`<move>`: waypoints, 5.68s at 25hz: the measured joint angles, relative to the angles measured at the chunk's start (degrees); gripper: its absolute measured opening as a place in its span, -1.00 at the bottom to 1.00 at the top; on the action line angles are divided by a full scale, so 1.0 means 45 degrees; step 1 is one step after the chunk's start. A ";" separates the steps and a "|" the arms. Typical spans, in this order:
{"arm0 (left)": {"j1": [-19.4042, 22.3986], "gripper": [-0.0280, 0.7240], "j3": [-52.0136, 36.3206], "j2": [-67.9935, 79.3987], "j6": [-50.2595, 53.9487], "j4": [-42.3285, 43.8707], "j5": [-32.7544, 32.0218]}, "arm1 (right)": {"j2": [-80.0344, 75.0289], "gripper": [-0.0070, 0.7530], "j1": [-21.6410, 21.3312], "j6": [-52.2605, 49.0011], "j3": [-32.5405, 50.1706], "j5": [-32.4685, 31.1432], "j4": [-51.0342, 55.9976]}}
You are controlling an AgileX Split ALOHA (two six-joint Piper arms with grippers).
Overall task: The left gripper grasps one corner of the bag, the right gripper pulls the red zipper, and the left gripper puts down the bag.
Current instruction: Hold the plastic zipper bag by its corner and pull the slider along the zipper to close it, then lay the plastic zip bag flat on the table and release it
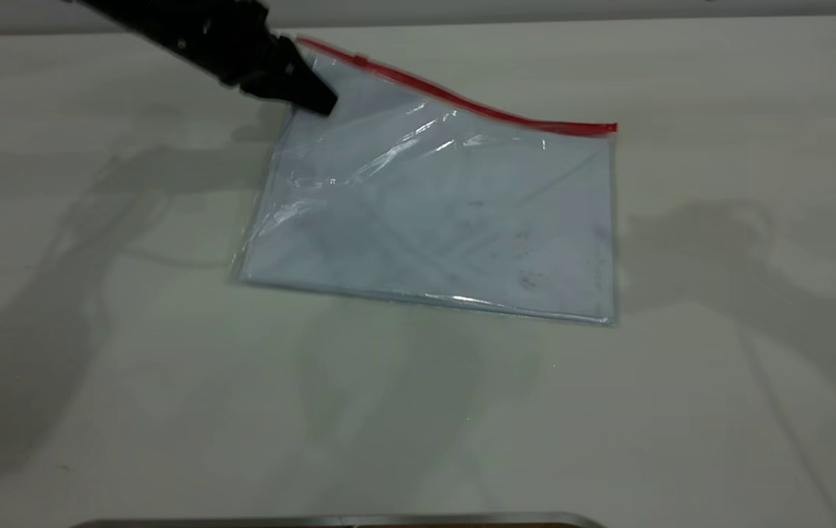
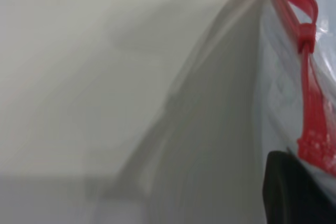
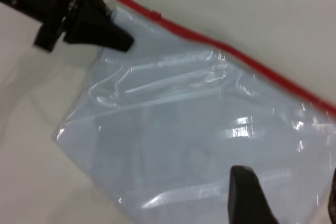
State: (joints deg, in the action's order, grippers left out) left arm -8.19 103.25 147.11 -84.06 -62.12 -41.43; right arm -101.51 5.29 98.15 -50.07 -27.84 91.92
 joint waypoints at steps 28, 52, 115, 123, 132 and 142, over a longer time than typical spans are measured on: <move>-0.2222 -0.78 0.0000 -0.0948 -0.4944 0.0157 -0.0946 | -0.6496 0.10 0.0602 0.3639 -0.4960 -0.4267 0.1741; -0.2222 -0.78 0.0000 -0.1189 -0.4975 0.0551 -0.0865 | -0.7839 -0.40 0.1085 0.3677 -0.5935 -0.5125 0.2188; 0.0899 -0.78 -0.0234 -0.2066 -0.7578 -0.6105 -0.3560 | -0.7863 -0.89 0.0606 -0.1206 -0.6154 -0.1831 -0.6371; 0.0906 -0.78 -0.0195 -0.2113 -0.6911 -0.5920 -0.3512 | -0.7863 -0.82 0.0563 -0.1561 -0.6143 -0.1568 -0.5846; 0.0683 -0.72 -0.0107 -0.1738 -0.2151 -0.3136 -0.3289 | -0.6416 0.02 0.0499 -0.1548 -0.6637 -0.2714 -0.4898; 0.0290 0.20 -0.0107 -0.0374 0.1878 -0.2745 -0.2524 | -0.0831 0.09 0.0499 -0.4042 -0.7203 -0.6906 -0.5926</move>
State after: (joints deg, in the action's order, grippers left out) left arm -6.89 102.76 145.43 -75.61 -74.47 -52.78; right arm -105.25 7.53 79.96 -82.48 -58.92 65.25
